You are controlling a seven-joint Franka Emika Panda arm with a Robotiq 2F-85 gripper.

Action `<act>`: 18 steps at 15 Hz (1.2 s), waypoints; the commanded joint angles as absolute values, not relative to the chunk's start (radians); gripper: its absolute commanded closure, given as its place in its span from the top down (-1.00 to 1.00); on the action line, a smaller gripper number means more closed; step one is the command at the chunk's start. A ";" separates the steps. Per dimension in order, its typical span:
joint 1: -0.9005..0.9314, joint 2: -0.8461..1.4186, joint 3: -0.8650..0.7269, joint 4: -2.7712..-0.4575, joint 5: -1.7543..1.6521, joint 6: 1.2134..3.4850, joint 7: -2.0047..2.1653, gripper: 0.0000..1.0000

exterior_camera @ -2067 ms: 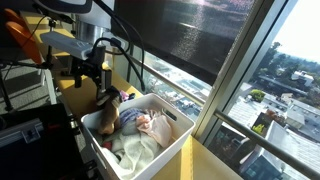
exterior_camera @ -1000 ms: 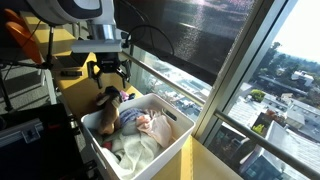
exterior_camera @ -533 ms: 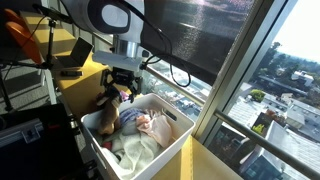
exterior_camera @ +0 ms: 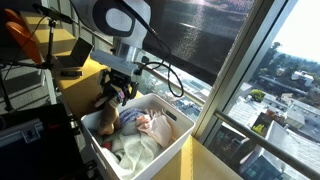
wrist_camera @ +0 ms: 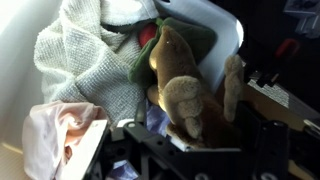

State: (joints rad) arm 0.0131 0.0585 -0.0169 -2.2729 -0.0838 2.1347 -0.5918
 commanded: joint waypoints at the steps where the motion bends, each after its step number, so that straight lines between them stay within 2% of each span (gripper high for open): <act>1: -0.029 0.095 -0.029 -2.241 -0.062 2.134 -0.623 0.16; 8: -0.092 0.128 -0.043 -2.235 -0.043 2.117 -0.633 -0.90; 10: -0.093 0.117 -0.037 -2.239 -0.032 2.113 -0.634 -1.00; 13: -0.079 0.097 -0.020 -2.259 -0.016 2.120 -0.634 -1.00; 14: -0.071 0.091 -0.013 -2.269 -0.023 2.124 -0.627 -0.48; 15: -0.065 0.087 -0.008 -2.277 -0.033 2.132 -0.619 -0.44; 18: -0.044 0.073 0.005 -2.293 -0.057 2.142 -0.610 -0.03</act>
State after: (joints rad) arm -0.0592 0.1108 -0.0077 -2.2642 -0.0474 2.1371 -0.6122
